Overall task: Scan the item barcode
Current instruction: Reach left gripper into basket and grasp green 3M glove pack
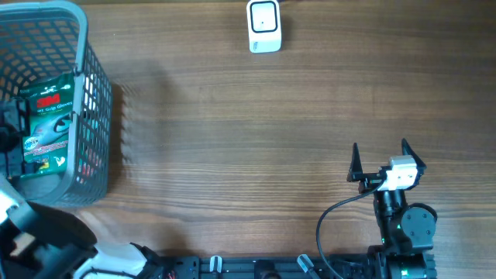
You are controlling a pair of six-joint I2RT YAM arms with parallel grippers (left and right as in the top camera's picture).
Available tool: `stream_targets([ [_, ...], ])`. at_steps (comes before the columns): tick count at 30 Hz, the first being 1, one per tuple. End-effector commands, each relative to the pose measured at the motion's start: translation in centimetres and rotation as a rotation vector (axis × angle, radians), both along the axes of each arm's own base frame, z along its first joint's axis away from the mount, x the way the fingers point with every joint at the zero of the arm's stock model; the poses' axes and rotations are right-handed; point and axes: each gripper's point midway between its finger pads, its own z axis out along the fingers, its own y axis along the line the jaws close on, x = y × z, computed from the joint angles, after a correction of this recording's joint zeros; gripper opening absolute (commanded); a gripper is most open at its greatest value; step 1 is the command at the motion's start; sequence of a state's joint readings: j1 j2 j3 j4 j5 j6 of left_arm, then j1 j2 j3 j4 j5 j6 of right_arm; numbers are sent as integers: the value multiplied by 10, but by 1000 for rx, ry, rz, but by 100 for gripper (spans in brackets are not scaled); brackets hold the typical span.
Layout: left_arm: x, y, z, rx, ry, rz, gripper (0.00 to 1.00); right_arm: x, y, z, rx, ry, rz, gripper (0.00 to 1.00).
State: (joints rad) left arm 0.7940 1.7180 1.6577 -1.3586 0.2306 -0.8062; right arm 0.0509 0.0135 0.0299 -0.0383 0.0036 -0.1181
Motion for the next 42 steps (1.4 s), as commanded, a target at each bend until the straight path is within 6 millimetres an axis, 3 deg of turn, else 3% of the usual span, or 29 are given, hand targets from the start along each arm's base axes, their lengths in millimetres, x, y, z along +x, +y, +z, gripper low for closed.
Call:
stream_targets([
  [1, -17, 9, -11, 30, 100, 32, 100, 0, 2, 0, -11, -6, 10, 100],
  [4, -18, 9, -11, 28, 110, 32, 100, 0, 2, 0, -11, -6, 10, 100],
  [10, -43, 16, -13, 88, 237, 44, 100, 0, 2, 0, -11, -6, 10, 100],
  [16, -41, 23, -17, 116, 239, 48, 100, 0, 2, 0, -11, -6, 10, 100],
  [29, -30, 2, -97, 95, 242, -17, 100, 0, 2, 0, -11, -6, 10, 100],
  [30, -29, 2, -97, 100, 237, -20, 95, 0, 2, 0, -11, -6, 9, 100],
  [31, -26, 2, -97, 104, 229, -23, 83, 0, 2, 0, -11, -6, 10, 100],
  [32, -24, 1, -97, 102, 219, -26, 41, 0, 2, 0, -11, -6, 10, 100],
  [33, -23, 0, -97, 98, 213, -27, 14, 0, 2, 0, -11, -6, 10, 100],
  [34, -22, 1, -97, 98, 212, -26, 4, 0, 2, 0, -11, -6, 10, 100],
  [39, -18, -1, -89, 100, 176, -26, 4, 0, 2, 0, -11, -6, 10, 100],
  [42, -3, -4, -62, 108, 64, -34, 4, 0, 2, 0, -11, -6, 10, 100],
])
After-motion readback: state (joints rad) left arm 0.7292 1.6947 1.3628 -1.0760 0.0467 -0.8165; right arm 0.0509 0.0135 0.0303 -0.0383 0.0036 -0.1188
